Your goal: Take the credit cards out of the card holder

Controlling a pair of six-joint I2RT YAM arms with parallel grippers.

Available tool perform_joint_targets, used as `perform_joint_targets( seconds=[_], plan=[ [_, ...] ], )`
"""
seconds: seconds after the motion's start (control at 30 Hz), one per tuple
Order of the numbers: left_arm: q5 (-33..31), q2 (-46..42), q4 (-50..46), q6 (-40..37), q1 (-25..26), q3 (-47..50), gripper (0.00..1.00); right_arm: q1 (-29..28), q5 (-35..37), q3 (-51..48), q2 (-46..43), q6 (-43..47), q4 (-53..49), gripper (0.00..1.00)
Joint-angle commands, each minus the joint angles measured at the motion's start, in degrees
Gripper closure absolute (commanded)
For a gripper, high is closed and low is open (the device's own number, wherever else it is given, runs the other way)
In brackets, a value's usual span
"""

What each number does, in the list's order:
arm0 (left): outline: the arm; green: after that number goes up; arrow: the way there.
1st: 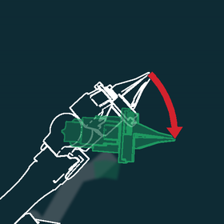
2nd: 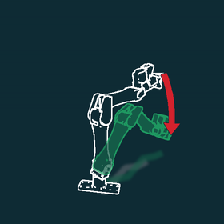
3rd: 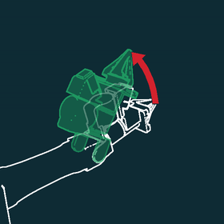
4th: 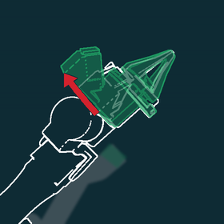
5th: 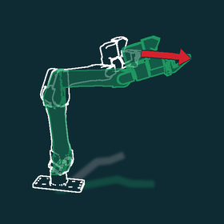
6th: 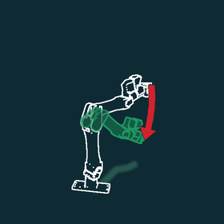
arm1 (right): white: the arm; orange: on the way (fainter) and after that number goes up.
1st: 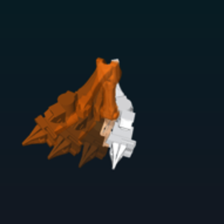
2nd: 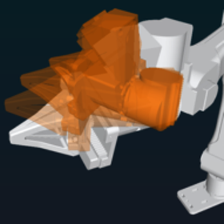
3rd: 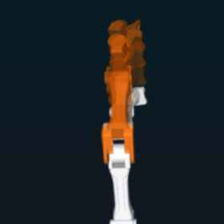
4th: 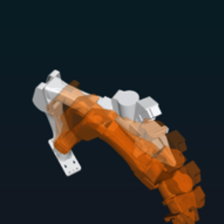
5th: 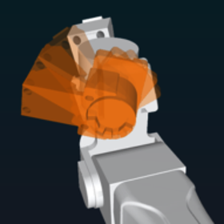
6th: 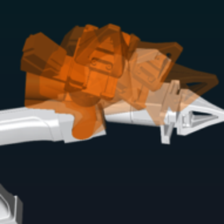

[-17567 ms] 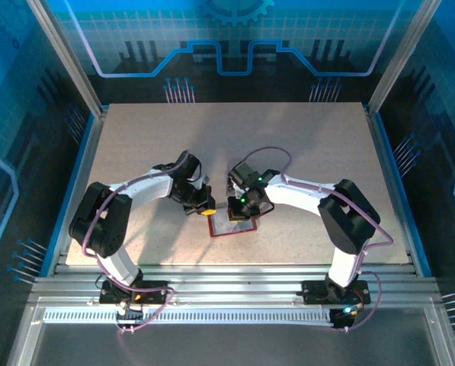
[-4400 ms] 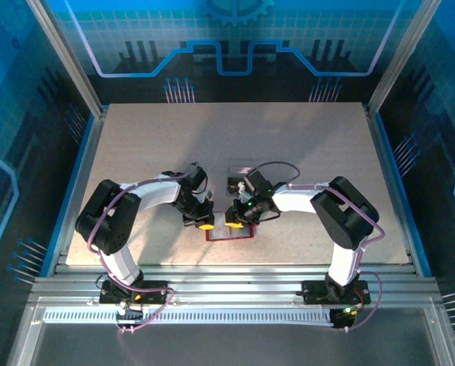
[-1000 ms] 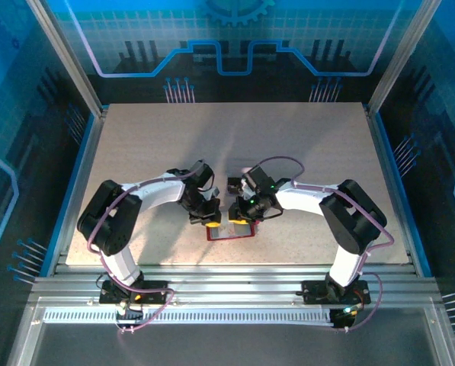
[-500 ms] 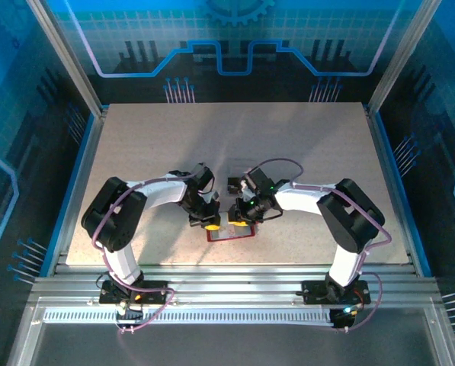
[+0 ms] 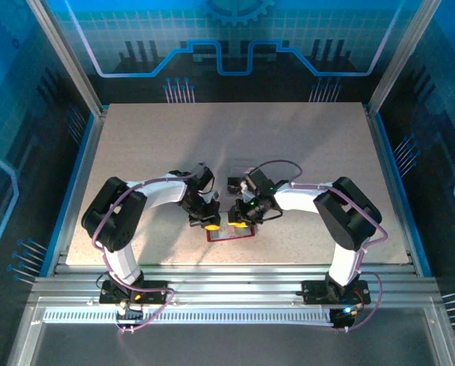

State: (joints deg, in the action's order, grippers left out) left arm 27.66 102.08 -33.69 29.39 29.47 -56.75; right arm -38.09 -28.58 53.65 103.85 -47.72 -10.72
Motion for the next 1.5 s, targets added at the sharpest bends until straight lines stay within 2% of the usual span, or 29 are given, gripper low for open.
perform_joint_targets(
  seconds=[0.0,0.23,0.53,0.83,1.47],
  plan=[
    [-2.79,1.39,-2.15,-1.53,0.28,1.46,1.00,0.58,-3.39,-1.75,0.36,-0.11,3.10,0.74],
    [-2.88,1.49,-2.01,-1.43,0.27,1.64,1.00,1.35,-7.83,-5.94,-1.11,-4.12,12.15,0.77],
    [-2.96,1.39,-2.14,-1.43,0.26,1.68,1.00,1.79,-8.00,-6.66,-2.21,-4.22,13.00,0.83],
    [-2.96,1.37,-2.34,-1.30,0.29,1.55,1.00,2.31,-6.77,-6.36,-3.20,-2.92,10.23,0.89],
    [-2.88,1.36,-2.77,-1.52,0.25,1.03,1.00,5.19,-4.13,-6.13,-6.86,2.07,1.07,0.91]
  ],
)
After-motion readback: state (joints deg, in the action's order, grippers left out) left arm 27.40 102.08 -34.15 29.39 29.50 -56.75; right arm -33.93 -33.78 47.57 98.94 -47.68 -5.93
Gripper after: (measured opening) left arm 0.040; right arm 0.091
